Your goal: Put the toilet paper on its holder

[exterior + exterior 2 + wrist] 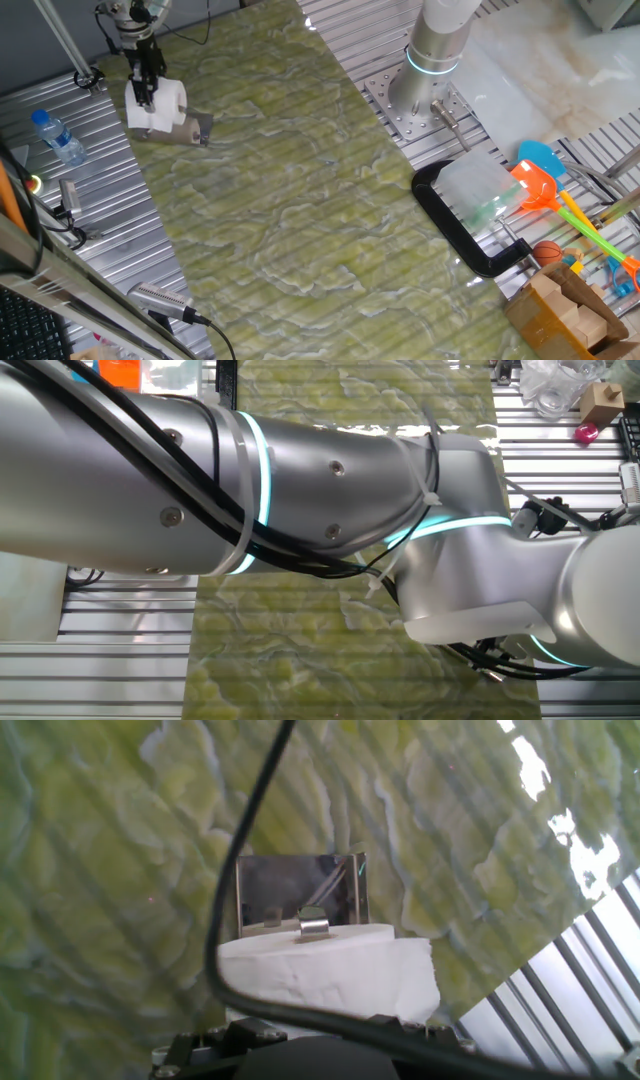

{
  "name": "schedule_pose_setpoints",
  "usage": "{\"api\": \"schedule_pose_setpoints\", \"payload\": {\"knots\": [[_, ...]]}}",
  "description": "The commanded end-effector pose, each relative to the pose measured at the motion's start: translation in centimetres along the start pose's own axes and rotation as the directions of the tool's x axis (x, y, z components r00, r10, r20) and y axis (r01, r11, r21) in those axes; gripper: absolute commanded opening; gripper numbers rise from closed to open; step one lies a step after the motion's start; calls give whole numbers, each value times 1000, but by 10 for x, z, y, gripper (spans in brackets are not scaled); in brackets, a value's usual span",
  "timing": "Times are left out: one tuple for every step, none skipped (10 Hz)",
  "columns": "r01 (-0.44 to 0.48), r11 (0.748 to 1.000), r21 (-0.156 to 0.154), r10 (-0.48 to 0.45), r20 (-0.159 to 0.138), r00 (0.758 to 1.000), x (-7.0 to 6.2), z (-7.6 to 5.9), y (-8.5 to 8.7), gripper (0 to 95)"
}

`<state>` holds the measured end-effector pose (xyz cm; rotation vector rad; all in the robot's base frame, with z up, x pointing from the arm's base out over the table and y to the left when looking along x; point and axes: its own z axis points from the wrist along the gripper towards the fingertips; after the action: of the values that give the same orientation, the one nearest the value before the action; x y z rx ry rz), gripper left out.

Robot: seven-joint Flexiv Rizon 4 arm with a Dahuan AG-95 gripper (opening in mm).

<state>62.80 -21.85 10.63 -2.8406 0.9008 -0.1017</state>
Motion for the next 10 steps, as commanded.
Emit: {"api": "schedule_pose_setpoints", "payload": {"knots": [[11, 1000, 1, -11, 0, 1000, 2, 0, -2, 950], [9, 1000, 1, -9, 1, 1000, 2, -1, -2, 950], [8, 1000, 1, -8, 1, 1000, 3, -2, -3, 950], [6, 1000, -1, -6, 0, 1000, 3, -3, -3, 950], [6, 1000, 0, -6, 1, 1000, 4, -4, -3, 950], [2, 1000, -1, -2, 2, 1000, 4, -4, -3, 950], [0, 1000, -9, 0, 10, 1000, 4, -4, -4, 760], [-1, 1000, -16, 2, 18, 1000, 4, -4, -4, 760], [-34, 999, -27, 34, 28, 999, 4, -6, -4, 760], [-70, 996, -46, 72, 35, 997, 3, -9, -7, 570]]}}
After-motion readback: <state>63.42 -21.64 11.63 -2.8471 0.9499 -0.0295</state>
